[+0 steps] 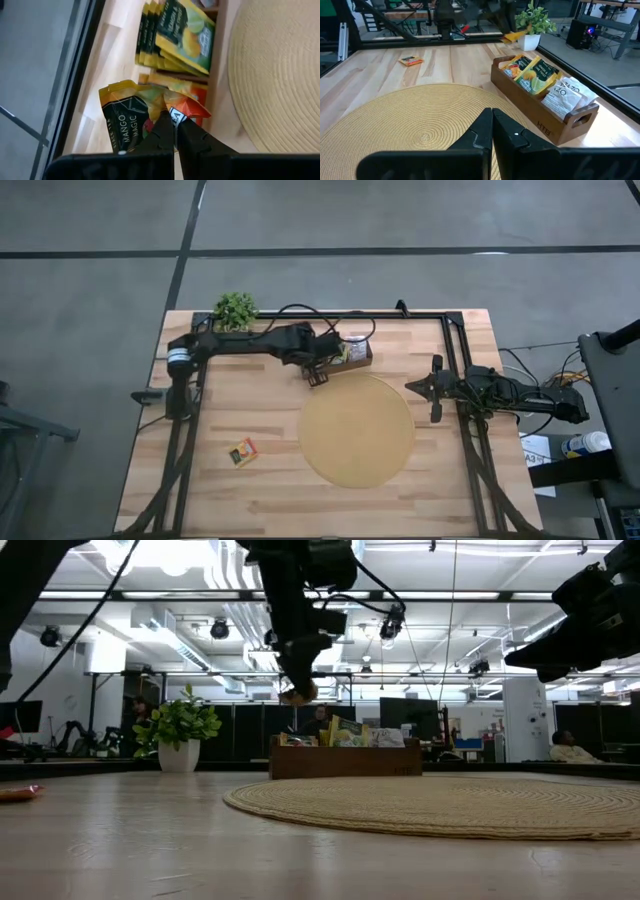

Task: Pick & Place Tea
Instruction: Put the orange tea bag into the left section of the wooden organizer

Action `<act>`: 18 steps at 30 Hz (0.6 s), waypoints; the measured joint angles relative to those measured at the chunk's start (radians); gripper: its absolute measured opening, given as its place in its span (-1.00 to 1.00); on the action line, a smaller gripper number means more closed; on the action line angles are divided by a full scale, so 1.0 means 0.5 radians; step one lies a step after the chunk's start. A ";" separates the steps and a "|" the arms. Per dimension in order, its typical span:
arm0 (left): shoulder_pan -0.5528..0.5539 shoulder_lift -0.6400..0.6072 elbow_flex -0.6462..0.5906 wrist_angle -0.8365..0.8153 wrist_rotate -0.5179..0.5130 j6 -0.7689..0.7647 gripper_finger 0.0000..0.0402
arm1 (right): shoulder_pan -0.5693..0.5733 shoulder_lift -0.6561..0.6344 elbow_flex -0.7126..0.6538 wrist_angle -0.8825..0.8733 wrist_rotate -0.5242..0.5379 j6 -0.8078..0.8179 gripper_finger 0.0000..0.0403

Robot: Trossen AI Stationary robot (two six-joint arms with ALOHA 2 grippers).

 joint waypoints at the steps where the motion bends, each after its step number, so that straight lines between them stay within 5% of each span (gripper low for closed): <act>1: 0.011 0.023 0.019 0.004 0.000 0.010 -1.00 | 0.000 0.000 0.000 0.001 0.000 0.000 -0.96; 18: 0.119 0.207 0.022 0.057 0.124 0.164 -1.00 | -0.001 0.000 0.000 0.001 0.000 0.000 -0.96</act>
